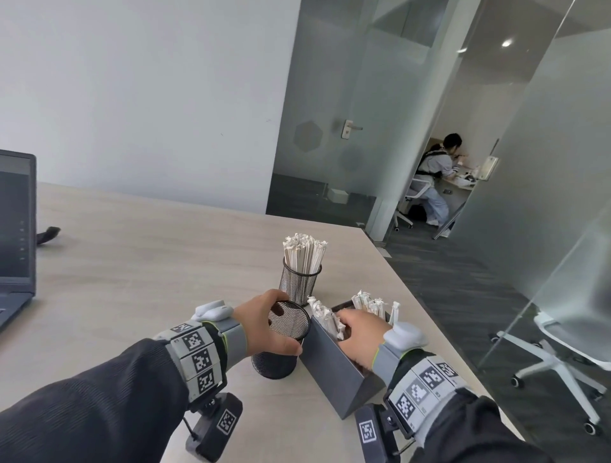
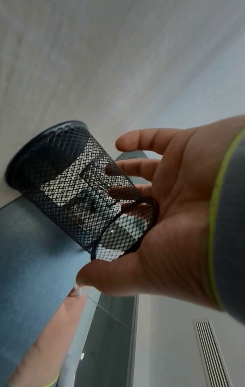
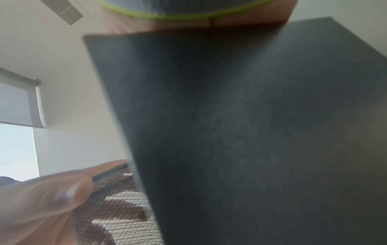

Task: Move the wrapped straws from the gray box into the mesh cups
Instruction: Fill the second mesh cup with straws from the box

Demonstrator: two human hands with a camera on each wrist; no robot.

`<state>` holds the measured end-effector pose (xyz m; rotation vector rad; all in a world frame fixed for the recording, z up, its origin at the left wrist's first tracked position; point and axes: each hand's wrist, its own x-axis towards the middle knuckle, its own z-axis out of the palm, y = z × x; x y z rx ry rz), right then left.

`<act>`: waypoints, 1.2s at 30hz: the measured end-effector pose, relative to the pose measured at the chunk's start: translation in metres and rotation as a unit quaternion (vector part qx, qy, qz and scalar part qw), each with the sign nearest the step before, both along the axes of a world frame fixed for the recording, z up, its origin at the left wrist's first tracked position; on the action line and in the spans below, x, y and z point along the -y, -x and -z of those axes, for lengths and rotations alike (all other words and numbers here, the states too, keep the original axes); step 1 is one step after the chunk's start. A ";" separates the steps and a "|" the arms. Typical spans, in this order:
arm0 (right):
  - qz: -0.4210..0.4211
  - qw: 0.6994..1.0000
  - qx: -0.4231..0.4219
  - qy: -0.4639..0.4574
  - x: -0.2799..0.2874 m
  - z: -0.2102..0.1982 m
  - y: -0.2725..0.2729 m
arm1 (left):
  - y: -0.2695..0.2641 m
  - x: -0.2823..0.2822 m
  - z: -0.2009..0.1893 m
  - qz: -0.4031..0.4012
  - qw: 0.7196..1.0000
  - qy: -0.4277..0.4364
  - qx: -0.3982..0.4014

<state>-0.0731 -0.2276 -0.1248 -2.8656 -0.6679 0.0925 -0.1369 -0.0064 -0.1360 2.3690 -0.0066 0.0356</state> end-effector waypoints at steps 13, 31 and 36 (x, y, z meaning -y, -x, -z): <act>0.034 0.996 -0.042 -0.065 0.003 -0.009 0.012 | 0.000 -0.001 0.004 -0.001 1.000 0.007 0.000; 0.174 0.931 0.045 -0.317 0.015 -0.026 0.027 | 0.003 -0.003 0.001 0.013 1.000 0.012 -0.017; 0.229 0.881 0.066 -0.409 0.033 -0.048 0.027 | 0.012 -0.006 0.001 0.028 0.999 0.009 -0.013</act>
